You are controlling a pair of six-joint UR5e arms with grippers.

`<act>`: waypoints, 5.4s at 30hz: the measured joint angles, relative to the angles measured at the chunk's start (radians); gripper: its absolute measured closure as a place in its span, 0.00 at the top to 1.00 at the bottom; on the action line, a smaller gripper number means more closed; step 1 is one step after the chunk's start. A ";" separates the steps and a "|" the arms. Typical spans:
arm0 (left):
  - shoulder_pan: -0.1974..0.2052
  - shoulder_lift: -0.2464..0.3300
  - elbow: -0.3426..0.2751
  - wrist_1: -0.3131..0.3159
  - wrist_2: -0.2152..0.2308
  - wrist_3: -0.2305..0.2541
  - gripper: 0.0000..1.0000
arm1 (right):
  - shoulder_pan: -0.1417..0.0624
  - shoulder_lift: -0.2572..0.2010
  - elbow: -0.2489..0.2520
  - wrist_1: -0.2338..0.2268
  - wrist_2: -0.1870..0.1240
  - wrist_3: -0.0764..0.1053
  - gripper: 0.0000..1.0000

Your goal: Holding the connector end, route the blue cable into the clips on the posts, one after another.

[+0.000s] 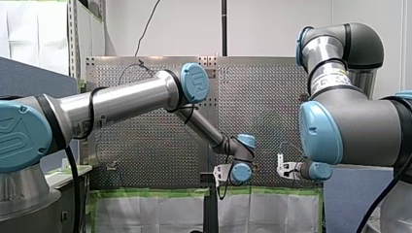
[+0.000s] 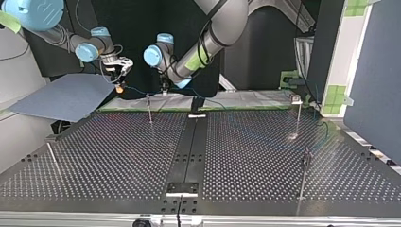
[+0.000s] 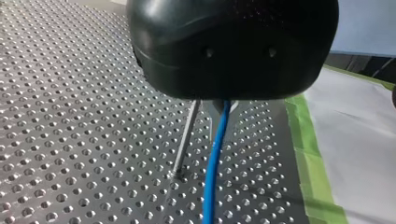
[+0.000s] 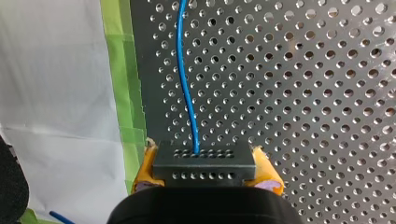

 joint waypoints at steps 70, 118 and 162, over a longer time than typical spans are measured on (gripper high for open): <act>0.043 -0.105 0.169 -0.030 0.127 -0.033 0.00 | -0.030 0.013 -0.105 0.079 -0.081 0.030 0.00; -0.047 -0.063 0.168 -0.159 0.037 -0.002 0.00 | -0.078 -0.009 -0.037 0.178 -0.125 -0.206 0.00; 0.053 -0.100 0.168 -0.125 0.210 -0.016 0.00 | -0.078 -0.054 -0.036 0.030 -0.171 0.018 0.00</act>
